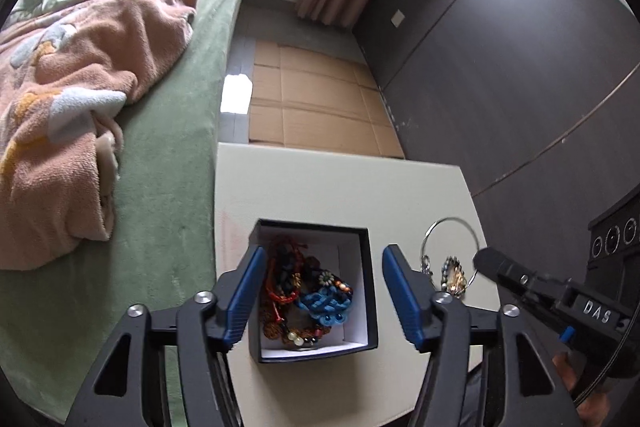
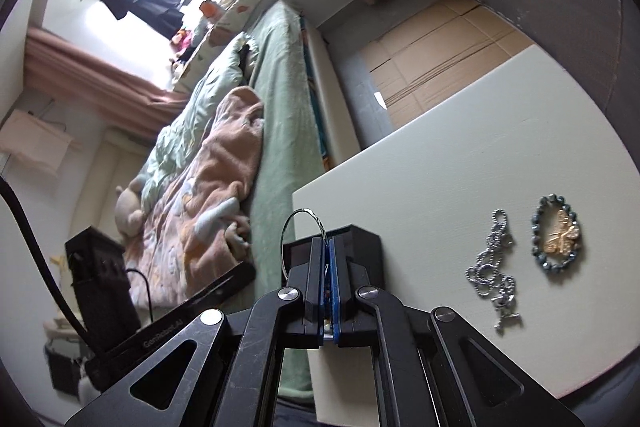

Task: Organize jewelry
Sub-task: 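Lower the red bracelet into the box with the left tool while the right drops the silver ring in, then move both open tools toward the silver chain and butterfly bead bracelet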

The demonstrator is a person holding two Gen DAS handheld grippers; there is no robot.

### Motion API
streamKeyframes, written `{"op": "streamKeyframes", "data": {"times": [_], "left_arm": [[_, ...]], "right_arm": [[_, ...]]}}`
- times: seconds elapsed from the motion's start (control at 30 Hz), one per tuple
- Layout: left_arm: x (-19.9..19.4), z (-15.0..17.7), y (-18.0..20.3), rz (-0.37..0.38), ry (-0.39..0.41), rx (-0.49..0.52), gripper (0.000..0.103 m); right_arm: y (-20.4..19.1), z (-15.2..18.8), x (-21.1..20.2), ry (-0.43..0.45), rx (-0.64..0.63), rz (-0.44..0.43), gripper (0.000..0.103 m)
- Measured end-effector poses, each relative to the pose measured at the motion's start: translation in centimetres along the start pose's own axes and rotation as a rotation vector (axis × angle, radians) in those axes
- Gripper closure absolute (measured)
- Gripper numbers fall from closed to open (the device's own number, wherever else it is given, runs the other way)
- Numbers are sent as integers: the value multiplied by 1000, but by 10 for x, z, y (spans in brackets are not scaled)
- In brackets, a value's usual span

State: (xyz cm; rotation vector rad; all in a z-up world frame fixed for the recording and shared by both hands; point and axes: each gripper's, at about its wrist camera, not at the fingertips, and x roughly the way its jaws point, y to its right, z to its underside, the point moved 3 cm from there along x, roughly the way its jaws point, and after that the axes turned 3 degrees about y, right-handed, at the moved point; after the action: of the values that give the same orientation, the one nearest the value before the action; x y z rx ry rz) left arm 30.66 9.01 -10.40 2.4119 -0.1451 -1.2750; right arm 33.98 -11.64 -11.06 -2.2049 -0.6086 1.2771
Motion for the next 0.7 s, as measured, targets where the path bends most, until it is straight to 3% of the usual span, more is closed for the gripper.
{"op": "streamKeyframes", "data": {"times": [0.4, 0.5, 0.53, 0.57, 0.63, 0.7], "left_arm": [[-28, -3, -30, -44, 30, -44, 40], [-30, -3, -30, -52, 33, -35, 40], [-30, -2, -28, -53, 32, -31, 40], [-29, -1, -26, -51, 30, -27, 40], [-27, 0, -22, -45, 25, -21, 40], [-24, 1, -16, -38, 20, -15, 40]], "right_arm": [[-22, 23, 44, -77, -45, -42, 99], [-13, 26, 62, -114, -13, -2, 98], [-9, 28, 69, -149, -3, 15, 87], [-4, 31, 72, -166, 5, 17, 67], [3, 32, 68, -136, 9, 38, 49], [7, 31, 57, -100, -5, 56, 45]]}}
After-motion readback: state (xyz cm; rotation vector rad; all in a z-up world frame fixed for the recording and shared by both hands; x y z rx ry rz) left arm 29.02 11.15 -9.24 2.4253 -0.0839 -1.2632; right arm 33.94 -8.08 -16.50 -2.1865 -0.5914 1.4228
